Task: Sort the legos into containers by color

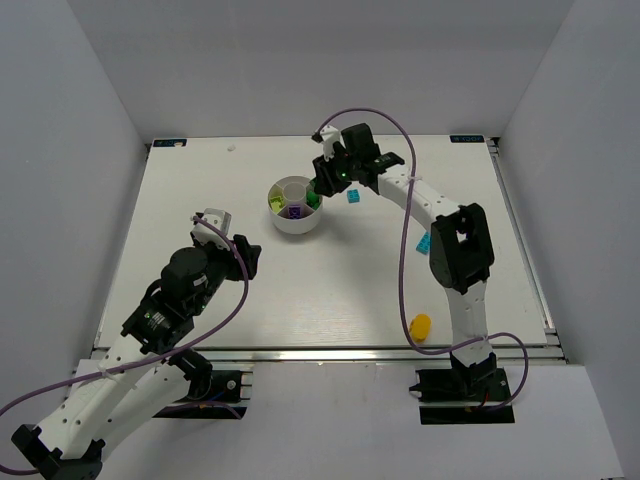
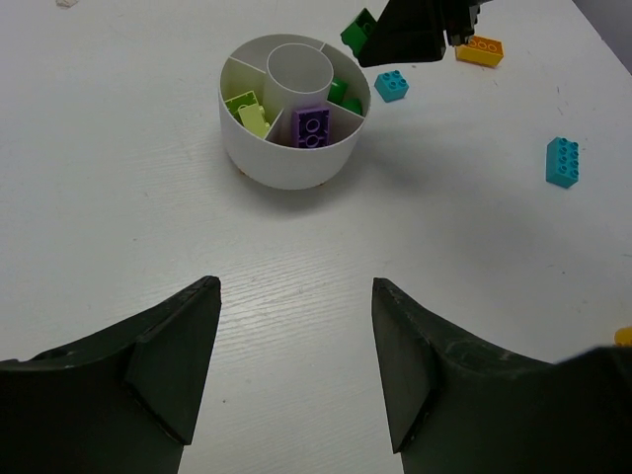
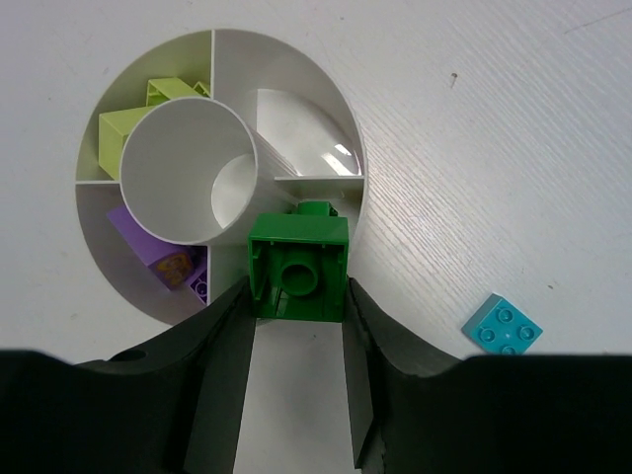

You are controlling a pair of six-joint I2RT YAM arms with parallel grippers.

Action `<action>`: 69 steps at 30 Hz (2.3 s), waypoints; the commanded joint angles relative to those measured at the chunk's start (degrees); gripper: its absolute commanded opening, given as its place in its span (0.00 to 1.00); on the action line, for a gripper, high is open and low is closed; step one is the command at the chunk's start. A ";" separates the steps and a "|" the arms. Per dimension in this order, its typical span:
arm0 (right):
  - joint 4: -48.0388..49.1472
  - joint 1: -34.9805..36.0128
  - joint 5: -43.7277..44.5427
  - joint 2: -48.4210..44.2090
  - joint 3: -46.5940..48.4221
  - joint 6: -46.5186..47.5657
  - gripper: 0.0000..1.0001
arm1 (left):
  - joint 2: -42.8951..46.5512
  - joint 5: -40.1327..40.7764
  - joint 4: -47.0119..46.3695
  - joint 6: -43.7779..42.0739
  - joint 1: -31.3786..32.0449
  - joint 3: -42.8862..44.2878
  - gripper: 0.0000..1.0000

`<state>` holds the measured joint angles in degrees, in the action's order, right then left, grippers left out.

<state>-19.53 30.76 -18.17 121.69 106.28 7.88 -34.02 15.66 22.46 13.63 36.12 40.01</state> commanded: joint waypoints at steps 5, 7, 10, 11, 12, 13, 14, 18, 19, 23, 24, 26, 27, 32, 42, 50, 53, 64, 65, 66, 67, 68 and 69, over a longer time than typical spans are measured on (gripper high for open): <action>0.81 0.26 -1.34 1.01 -0.02 0.29 0.11 | 0.27 -0.19 0.04 0.26 -0.17 -0.19 0.72; 0.63 0.35 -1.25 1.27 -0.02 0.38 0.17 | 0.27 -0.19 0.04 0.26 -0.17 -0.19 0.72; 0.37 0.26 -1.25 1.53 -0.19 0.64 0.24 | 0.27 -0.10 0.04 0.17 -0.17 -0.19 0.72; 0.28 0.35 -1.16 1.62 -0.11 0.65 0.26 | 0.36 -0.10 0.04 0.17 -0.17 -0.19 0.72; 0.28 0.35 -1.25 1.71 -0.19 0.73 0.29 | 0.27 -0.10 0.04 0.17 -0.17 -0.19 0.72; 0.11 0.44 -1.25 1.80 -0.20 0.73 0.31 | 0.27 -0.10 0.04 0.26 -0.17 -0.28 0.72; 0.11 0.44 -1.34 1.71 -0.20 0.73 0.32 | 0.27 -0.10 0.04 0.26 -0.17 -0.28 0.72; 0.02 0.44 -1.43 2.06 0.07 0.82 0.41 | 0.01 -0.19 0.04 0.17 -0.17 -0.20 0.72; -0.07 0.44 -1.43 2.06 0.16 0.82 0.43 | 0.01 -0.19 0.04 0.17 -0.17 -0.19 0.72; -0.42 0.44 -1.60 2.15 0.33 0.91 0.55 | 0.09 -0.10 0.04 0.35 -0.17 -0.19 0.72; -0.42 0.44 -1.51 2.24 0.24 1.00 0.59 | 0.01 -0.19 0.04 0.26 -0.17 -0.19 0.72; -0.60 0.44 -1.60 1.97 0.24 1.17 0.63 | -0.08 -0.19 -0.05 0.26 -0.17 -0.19 0.72; -0.60 0.61 -1.60 2.06 0.33 1.17 0.64 | 0.01 -0.28 -0.05 0.35 -0.17 -0.19 0.72; -0.42 0.26 -1.51 0.93 0.42 0.91 0.62 | 0.01 -0.63 -0.22 0.17 -0.17 -0.28 0.72; 10.83 -4.91 8.61 -21.39 -20.56 -4.27 0.23 | -13.23 -23.48 -11.03 -0.54 1.58 1.29 0.10; 4.24 -19.31 -17.29 -34.05 -31.82 -11.83 0.58 | -47.68 -24.03 -10.17 7.72 4.39 28.86 0.77; 7.11 -26.34 -23.99 -38.71 -38.23 -14.72 0.79 | -62.10 -20.77 -4.98 9.48 5.62 44.03 0.79; 10.83 -40.34 -27.43 -50.76 -45.72 -16.40 0.10 | -102.18 9.55 8.92 15.90 8.27 89.00 0.63; 10.91 -40.43 -27.79 -50.85 -46.07 -16.32 0.10 | -102.82 11.04 7.79 15.73 8.27 89.36 0.63; 10.92 -40.95 -28.49 -50.94 -46.16 -16.32 0.10 | -103.17 12.45 5.78 15.73 8.27 88.93 0.64; 10.83 -41.48 -29.80 -50.76 -46.08 -16.32 0.10 | -104.05 14.55 4.71 15.29 8.27 88.67 0.66; 10.65 -41.66 -30.42 -50.76 -46.07 -16.40 0.10 | -104.40 15.88 4.00 15.03 8.27 88.49 0.67; 10.65 -41.92 -31.13 -50.85 -46.07 -16.75 0.10 | -104.84 16.76 2.43 14.85 8.27 88.40 0.68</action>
<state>-10.44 -10.24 -45.01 70.81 61.04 -7.90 -140.84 23.79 27.49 28.12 44.58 126.13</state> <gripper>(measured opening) 0.101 0.671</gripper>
